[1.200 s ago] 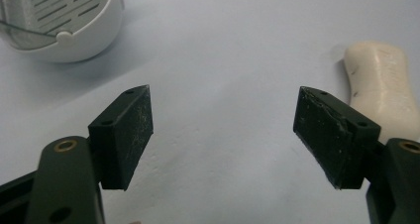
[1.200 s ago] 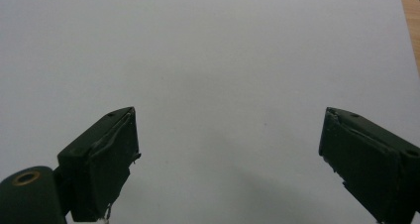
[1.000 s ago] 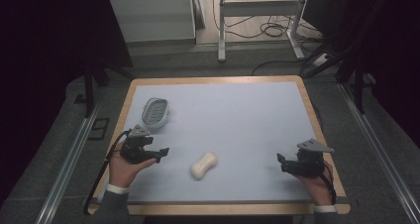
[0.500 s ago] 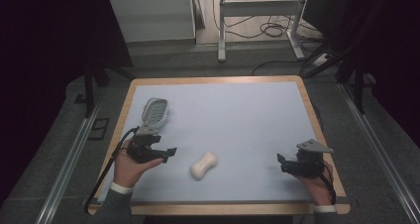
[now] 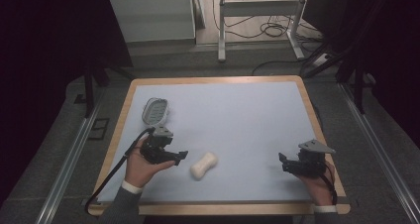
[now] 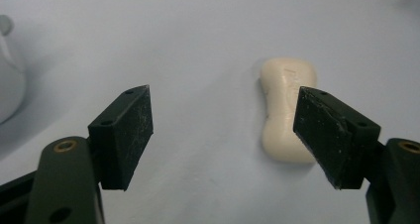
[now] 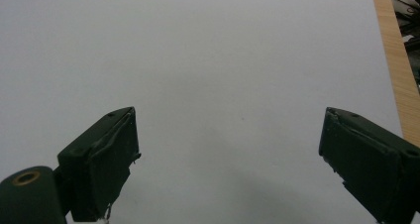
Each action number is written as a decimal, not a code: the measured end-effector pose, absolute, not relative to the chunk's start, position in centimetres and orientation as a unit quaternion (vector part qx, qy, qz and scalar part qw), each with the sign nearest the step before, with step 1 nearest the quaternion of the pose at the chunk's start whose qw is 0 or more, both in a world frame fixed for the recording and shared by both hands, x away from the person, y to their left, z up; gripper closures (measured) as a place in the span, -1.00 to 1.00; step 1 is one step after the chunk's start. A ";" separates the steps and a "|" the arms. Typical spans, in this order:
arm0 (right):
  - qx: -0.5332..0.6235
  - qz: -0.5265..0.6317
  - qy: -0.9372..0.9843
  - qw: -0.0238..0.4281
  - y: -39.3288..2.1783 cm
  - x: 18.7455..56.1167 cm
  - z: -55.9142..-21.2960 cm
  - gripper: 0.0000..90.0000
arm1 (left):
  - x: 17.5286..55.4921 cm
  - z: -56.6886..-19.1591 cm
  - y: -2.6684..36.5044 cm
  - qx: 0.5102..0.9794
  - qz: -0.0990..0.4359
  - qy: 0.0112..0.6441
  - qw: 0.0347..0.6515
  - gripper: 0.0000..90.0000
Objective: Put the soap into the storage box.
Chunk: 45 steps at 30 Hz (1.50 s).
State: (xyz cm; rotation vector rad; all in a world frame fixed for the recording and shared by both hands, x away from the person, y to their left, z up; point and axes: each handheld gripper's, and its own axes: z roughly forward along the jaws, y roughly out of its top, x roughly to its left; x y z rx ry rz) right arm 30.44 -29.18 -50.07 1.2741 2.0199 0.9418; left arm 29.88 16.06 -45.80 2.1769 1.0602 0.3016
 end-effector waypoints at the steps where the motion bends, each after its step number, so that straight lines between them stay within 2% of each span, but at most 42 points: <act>1: 0.477 0.353 0.753 0.284 -29.2 30.4 -50.1 -0.82 | 29.9 -46.0 15.8 0.839 0.114 0.408 0.342 -0.47; 20: 0.476 0.350 0.756 0.283 -29.1 30.4 -50.2 -0.82 | 30.4 -46.6 11.8 0.870 0.092 0.372 0.308 -0.47; 35: 0.479 0.344 0.758 0.277 -29.1 30.5 -50.3 -0.82 | 30.8 -48.7 9.9 0.880 0.073 0.379 0.277 -0.45; 38: 0.482 0.343 0.758 0.275 -29.1 30.6 -50.4 -0.82 | 30.8 -48.9 9.5 0.884 0.092 0.382 0.255 -0.43; 45: 0.483 0.340 0.758 0.275 -29.2 30.6 -50.4 -0.82 | 30.9 -49.7 8.1 0.890 0.075 0.375 0.246 -0.43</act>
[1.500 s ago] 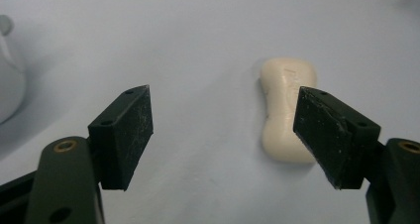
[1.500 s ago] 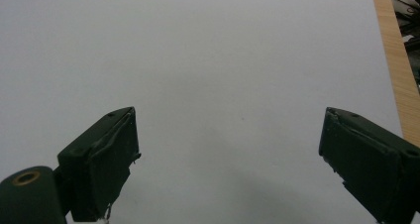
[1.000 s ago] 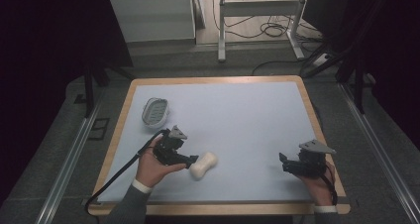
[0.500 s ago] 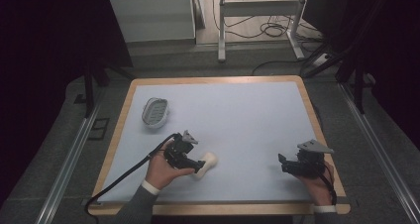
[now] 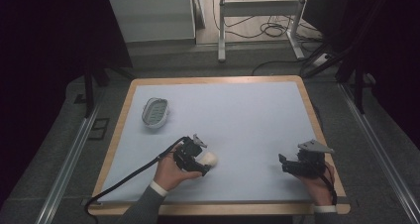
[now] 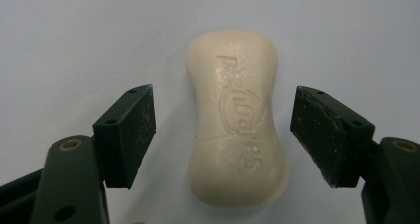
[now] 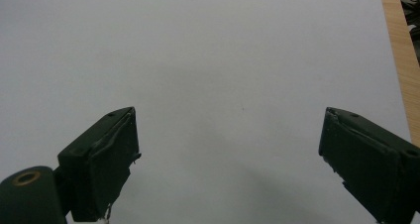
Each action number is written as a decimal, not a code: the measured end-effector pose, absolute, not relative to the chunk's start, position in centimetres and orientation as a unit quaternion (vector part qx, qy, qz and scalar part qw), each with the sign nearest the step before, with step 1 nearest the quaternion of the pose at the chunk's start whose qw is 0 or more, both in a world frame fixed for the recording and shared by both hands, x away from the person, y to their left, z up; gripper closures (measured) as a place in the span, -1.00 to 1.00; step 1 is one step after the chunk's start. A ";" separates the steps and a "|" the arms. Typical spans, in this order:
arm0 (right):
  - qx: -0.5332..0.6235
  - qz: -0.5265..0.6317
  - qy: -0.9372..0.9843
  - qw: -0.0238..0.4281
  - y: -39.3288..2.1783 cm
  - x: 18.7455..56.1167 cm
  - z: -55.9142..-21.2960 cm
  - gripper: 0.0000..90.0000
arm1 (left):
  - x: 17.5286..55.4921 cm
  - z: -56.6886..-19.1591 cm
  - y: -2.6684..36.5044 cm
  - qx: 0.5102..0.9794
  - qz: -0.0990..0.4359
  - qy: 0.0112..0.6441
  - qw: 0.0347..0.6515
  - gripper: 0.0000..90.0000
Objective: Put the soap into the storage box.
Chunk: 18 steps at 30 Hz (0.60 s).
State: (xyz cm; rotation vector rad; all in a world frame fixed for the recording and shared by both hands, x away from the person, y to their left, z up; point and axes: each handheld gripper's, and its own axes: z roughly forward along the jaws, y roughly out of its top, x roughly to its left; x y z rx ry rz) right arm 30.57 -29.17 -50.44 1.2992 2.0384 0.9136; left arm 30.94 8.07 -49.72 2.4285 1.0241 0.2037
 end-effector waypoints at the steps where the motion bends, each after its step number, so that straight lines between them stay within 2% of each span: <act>1: 0.483 0.340 0.758 0.275 -29.2 30.6 -50.4 -0.82 | 30.9 -49.7 8.1 0.890 0.075 0.375 0.246 -0.42; 11: 0.483 0.336 0.760 0.276 -29.2 30.6 -50.5 -0.82 | 31.0 -51.2 7.3 0.895 0.080 0.376 0.227 -0.34; 14: 0.484 0.335 0.761 0.275 -29.2 30.6 -50.5 -0.82 | 31.0 -51.4 7.2 0.896 0.078 0.377 0.223 -0.27; 18: 0.486 0.335 0.759 0.275 -29.3 30.6 -50.5 -0.82 | 30.7 -51.4 7.2 0.900 0.074 0.368 0.224 -0.07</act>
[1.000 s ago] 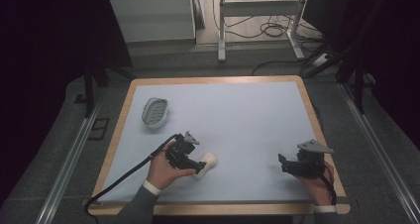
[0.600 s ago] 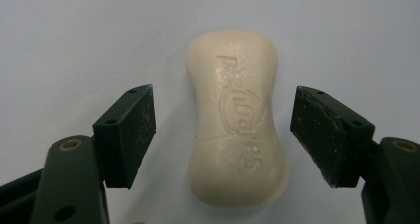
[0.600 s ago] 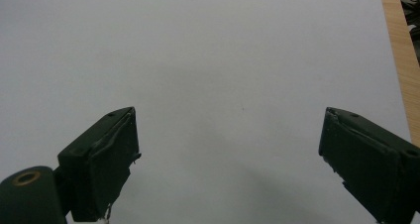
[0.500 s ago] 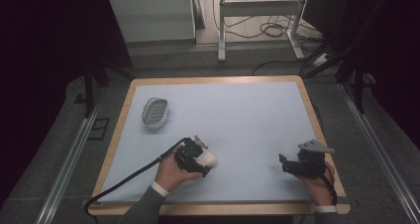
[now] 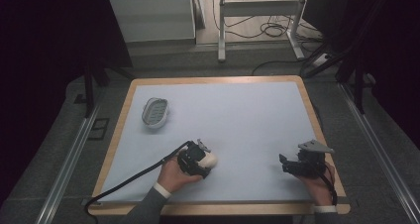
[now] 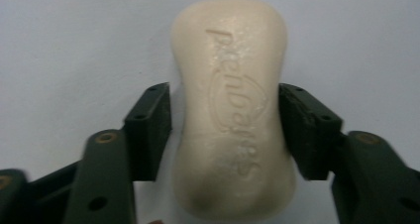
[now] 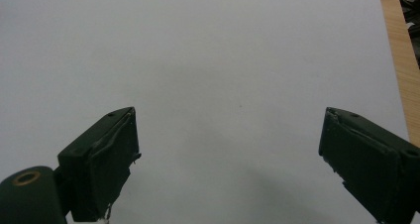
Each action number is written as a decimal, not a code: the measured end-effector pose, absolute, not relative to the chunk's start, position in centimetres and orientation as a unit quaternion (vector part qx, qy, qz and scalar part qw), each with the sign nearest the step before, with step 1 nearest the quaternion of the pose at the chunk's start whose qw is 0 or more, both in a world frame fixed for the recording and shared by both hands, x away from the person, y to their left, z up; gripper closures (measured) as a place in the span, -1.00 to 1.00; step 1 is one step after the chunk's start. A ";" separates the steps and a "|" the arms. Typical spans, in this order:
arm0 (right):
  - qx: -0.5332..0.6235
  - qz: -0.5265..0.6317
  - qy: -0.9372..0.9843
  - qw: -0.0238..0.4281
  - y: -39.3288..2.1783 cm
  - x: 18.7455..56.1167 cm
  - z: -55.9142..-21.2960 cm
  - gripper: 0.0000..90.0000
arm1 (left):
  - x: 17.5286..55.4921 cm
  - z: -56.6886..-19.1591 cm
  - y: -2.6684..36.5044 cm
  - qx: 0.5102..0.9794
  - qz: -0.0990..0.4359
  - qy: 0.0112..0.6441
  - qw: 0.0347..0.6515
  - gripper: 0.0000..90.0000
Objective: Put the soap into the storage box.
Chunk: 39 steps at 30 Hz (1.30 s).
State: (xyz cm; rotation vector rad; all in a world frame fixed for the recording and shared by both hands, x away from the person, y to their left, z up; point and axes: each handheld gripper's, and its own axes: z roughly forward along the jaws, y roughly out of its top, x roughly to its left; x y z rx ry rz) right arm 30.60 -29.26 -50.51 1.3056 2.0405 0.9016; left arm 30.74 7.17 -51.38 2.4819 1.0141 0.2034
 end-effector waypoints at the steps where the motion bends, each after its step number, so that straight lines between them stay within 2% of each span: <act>1: 0.486 0.335 0.759 0.275 -29.2 30.6 -50.5 -0.82 | 30.7 -51.4 7.1 0.900 0.073 0.367 0.225 0.00; 9: 0.486 0.334 0.759 0.275 -29.3 30.6 -50.5 -0.82 | 30.8 -51.2 7.3 0.899 0.071 0.364 0.232 0.09; 39: 0.496 0.335 0.751 0.280 -29.7 30.6 -50.4 -0.82 | 32.0 -48.7 9.6 0.894 0.075 0.363 0.253 0.10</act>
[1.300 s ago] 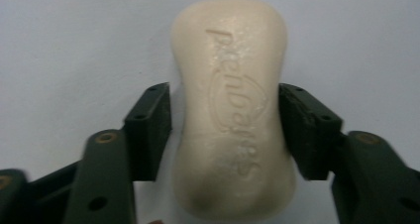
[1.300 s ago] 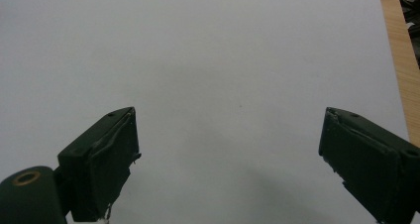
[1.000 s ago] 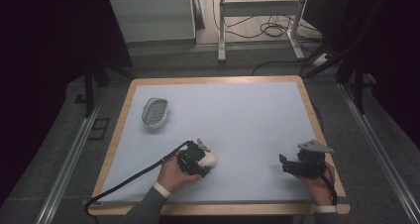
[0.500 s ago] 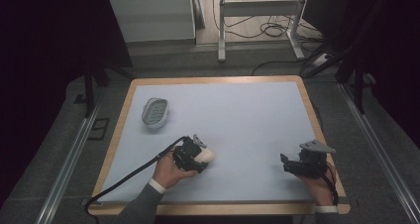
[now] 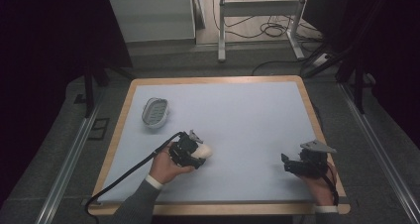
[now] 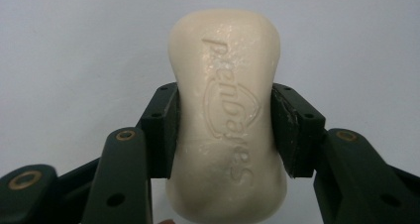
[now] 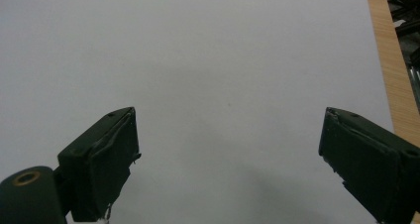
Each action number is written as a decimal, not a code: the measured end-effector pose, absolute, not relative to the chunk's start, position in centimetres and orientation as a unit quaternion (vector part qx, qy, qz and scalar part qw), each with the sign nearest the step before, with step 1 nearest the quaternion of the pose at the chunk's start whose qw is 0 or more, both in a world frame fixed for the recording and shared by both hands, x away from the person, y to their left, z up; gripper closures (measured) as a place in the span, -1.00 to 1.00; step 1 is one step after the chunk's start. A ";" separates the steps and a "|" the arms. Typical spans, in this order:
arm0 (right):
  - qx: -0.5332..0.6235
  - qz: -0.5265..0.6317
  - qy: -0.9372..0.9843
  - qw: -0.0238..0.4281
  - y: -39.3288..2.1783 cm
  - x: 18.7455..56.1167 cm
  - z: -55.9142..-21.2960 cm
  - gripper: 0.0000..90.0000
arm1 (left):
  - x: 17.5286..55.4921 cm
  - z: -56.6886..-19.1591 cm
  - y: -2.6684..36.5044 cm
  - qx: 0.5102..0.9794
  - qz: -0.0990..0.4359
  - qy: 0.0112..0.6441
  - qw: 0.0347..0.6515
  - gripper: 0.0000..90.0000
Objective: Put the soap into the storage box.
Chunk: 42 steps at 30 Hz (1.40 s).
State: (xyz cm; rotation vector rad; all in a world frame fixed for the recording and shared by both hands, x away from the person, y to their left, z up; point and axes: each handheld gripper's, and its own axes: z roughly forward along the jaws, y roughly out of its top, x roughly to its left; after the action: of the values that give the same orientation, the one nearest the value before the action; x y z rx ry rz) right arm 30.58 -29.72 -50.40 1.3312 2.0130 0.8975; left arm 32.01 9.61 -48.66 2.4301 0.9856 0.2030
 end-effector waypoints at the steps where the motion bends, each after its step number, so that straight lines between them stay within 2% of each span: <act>1: 0.496 0.336 0.750 0.280 -29.8 30.6 -50.4 -0.82 | 32.1 -48.6 9.7 0.893 0.075 0.364 0.255 0.10; 42: 0.498 0.332 0.750 0.281 -29.8 30.6 -50.5 -0.82 | 34.8 -45.6 13.8 0.869 0.101 0.398 0.275 0.10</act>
State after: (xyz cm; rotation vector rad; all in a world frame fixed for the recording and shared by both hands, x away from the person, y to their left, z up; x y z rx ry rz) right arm 30.60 -29.85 -50.50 1.3352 2.0097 0.8910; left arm 34.83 13.79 -45.61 2.3371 1.0700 0.2707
